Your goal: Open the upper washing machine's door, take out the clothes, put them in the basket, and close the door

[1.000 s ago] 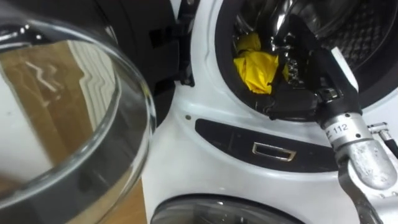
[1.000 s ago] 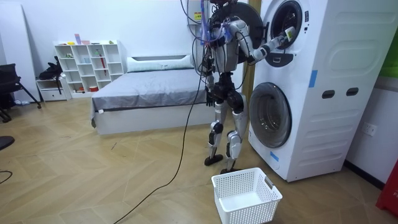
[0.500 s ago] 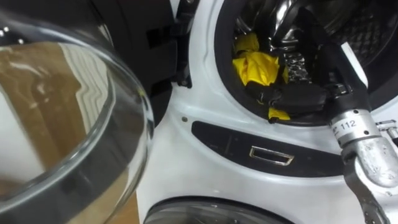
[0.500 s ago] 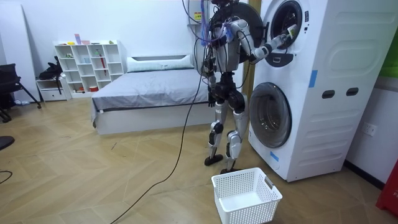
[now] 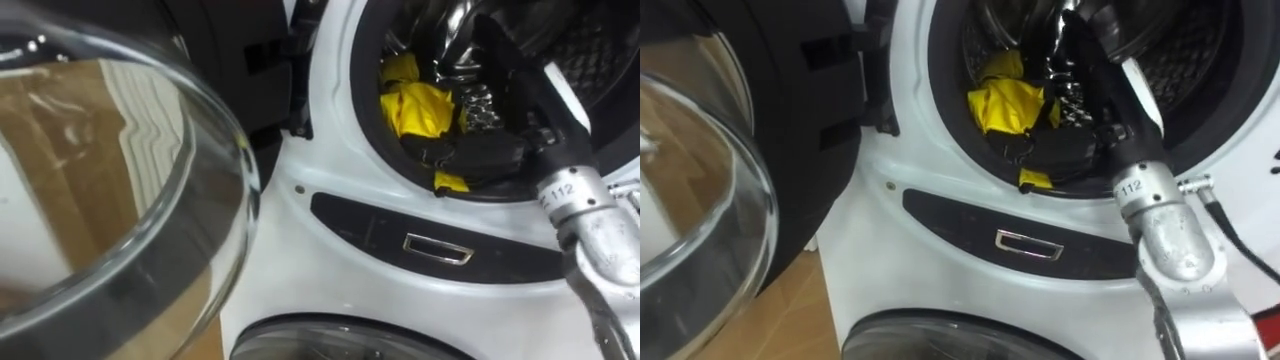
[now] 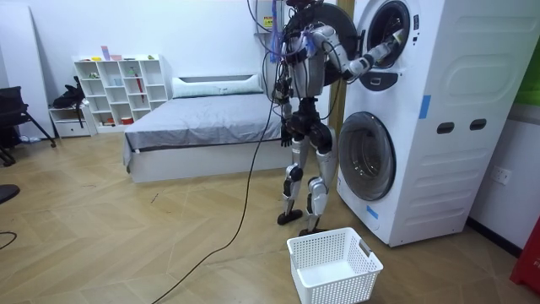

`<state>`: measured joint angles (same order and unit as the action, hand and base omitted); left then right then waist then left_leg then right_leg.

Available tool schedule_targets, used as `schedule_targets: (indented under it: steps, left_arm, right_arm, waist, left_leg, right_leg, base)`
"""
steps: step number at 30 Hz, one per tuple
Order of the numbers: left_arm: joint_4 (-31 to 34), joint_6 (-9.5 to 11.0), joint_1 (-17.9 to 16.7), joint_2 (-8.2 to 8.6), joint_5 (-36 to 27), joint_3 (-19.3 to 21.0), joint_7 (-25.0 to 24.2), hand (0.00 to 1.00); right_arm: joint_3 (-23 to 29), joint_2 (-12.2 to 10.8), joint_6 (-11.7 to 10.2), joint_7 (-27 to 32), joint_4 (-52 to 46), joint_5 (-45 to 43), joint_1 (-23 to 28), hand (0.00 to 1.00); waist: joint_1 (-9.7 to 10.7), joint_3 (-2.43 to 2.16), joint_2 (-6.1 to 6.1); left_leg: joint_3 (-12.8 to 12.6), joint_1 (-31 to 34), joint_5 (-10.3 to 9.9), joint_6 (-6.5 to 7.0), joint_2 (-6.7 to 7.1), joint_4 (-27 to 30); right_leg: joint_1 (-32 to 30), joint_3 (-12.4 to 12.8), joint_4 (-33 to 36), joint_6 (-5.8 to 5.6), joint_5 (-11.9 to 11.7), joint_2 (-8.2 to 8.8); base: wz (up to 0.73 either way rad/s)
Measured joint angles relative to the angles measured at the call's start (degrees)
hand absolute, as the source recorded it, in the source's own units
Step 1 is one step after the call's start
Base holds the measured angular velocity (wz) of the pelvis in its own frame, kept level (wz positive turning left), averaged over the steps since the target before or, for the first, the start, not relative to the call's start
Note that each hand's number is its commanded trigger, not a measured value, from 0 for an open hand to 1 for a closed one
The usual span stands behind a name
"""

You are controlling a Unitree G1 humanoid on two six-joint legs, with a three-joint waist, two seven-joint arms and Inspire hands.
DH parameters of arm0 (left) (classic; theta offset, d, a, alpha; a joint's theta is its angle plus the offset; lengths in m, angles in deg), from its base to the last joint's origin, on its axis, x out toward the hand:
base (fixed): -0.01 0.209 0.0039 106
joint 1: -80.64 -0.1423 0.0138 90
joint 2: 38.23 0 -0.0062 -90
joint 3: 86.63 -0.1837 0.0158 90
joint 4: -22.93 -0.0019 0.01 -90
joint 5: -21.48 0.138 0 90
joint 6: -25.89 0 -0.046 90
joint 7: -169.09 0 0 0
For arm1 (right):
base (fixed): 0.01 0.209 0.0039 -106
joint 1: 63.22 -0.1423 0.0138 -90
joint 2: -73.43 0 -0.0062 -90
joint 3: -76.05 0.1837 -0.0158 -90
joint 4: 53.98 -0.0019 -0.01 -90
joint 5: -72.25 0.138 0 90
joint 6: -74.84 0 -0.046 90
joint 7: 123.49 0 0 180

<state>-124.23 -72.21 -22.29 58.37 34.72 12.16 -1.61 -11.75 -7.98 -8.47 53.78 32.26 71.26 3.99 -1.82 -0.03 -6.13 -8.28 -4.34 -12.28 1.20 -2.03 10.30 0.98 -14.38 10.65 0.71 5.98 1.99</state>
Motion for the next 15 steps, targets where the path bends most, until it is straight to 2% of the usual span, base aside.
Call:
schedule_targets:
  steps: [2, 5, 6, 9, 12, 15]
  left_arm:
    - [0.0, -0.2, -0.1, -0.11, 0.0, 0.0, 0.0, 0.00]
    - [0.2, -0.7, 0.1, -0.24, 0.0, -0.1, 0.0, 0.00]
    - [0.5, -0.7, 0.1, -0.30, 0.0, 0.0, 0.0, 0.00]
    - [2.0, -0.8, 0.3, -0.31, 0.0, 0.0, -0.4, 0.00]
    - [2.2, -1.2, 1.1, -0.80, 0.0, -0.1, -1.4, 0.00]
    - [2.0, -2.1, 1.9, -1.57, 0.2, 0.1, -2.1, 0.00]
  right_arm:
    - [0.6, 1.9, 0.9, -0.4, 1.2, -2.4, -2.0, 0.00]
    - [0.8, 2.5, 1.2, -2.2, 3.2, -4.0, -4.0, 0.00]
    - [0.8, 2.7, 2.0, -3.8, 3.4, -4.9, -4.0, 0.00]
    - [0.8, 3.0, 2.2, -8.4, 5.2, -6.1, -4.3, 0.00]
    - [0.4, 4.9, 3.5, -12.7, 5.2, -5.7, -5.1, 0.00]
    - [0.2, 5.7, 5.1, -17.8, 6.5, -6.4, -5.6, 0.00]
  waist:
    - [-0.3, -0.07, -0.28]
    - [-0.3, -0.07, -0.77]
    - [-0.4, -0.19, -1.10]
    - [-0.9, -0.26, -1.72]
    - [-1.7, -0.08, -2.20]
    - [-1.9, -0.02, -2.86]
  left_leg:
    - [0.1, 0.0, 0.0, -0.01, -0.02, 0.0]
    - [0.1, 0.0, 0.0, -0.05, -0.13, -0.3]
    - [0.1, 0.0, 0.0, -0.10, -0.17, -0.3]
    - [0.1, -0.2, 0.0, -0.10, -0.22, -0.7]
    - [-0.3, -0.4, 0.0, -0.20, -0.29, -0.8]
    - [0.0, -0.8, -0.1, -0.27, -0.24, -0.9]
  right_leg:
    - [0.0, -0.1, -0.1, 0.02, 0.1, -0.07]
    - [0.0, -0.4, -0.3, 0.04, 0.2, -0.23]
    - [0.1, -0.4, -0.6, 0.04, 0.2, -0.31]
    - [0.1, 0.0, -0.8, 0.04, 0.2, -0.46]
    - [0.0, -0.1, -0.9, 0.04, 0.2, -0.55]
    - [0.6, -0.6, -1.0, 0.04, 0.2, -0.66]
  base:
    - [0.02]
    - [0.00]
    - [0.00]
    - [0.00]
    - [-0.08]
    - [0.03]
